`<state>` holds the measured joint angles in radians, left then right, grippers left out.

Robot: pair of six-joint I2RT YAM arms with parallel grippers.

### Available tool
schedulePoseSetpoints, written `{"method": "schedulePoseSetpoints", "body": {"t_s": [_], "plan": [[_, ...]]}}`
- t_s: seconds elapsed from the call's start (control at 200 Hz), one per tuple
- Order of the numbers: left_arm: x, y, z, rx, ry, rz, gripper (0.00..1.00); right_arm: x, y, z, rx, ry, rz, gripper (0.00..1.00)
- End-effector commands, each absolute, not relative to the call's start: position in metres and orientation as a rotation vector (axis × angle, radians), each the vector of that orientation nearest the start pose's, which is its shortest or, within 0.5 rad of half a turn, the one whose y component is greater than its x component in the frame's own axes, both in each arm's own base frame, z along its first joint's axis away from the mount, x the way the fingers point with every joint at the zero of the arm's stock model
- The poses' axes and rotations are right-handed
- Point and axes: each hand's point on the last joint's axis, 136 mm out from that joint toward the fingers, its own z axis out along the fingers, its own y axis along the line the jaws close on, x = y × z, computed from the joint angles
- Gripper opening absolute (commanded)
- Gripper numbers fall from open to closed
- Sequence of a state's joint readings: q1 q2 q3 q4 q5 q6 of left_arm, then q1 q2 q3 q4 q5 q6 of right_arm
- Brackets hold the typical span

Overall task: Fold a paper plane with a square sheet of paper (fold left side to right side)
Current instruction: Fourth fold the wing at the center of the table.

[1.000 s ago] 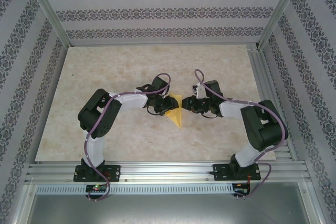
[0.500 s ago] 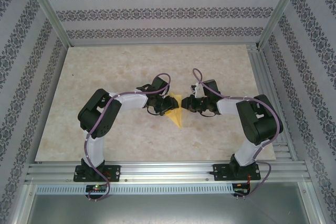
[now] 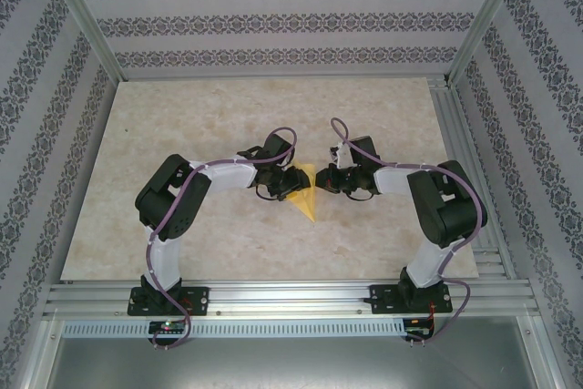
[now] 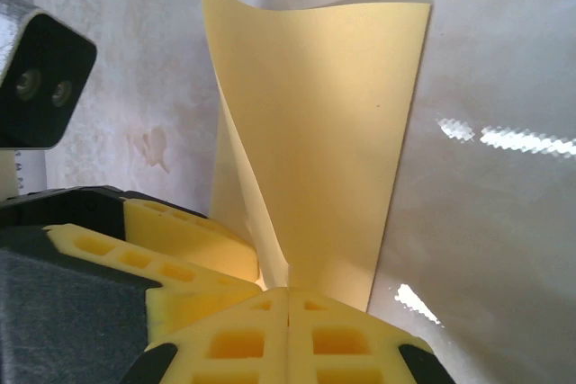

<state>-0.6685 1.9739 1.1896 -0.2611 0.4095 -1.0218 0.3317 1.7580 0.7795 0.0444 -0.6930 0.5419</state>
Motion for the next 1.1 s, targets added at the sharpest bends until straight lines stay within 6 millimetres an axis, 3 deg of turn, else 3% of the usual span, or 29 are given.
{"method": "schedulePoseSetpoints", "body": {"t_s": [0.0,0.874,1.094], "plan": [[0.276,-0.304,-0.039,-0.395,3.114,-0.693,0.49,0.328,0.226,0.031,-0.069,2.622,1.151,0.01],[0.274,-0.305,-0.04,-0.396,3.117,-0.698,0.49,0.326,0.23,0.011,-0.091,2.701,1.078,0.02],[0.278,-0.312,-0.024,-0.358,3.082,-0.772,0.49,0.315,0.221,-0.005,-0.093,2.79,0.984,0.02]]}}
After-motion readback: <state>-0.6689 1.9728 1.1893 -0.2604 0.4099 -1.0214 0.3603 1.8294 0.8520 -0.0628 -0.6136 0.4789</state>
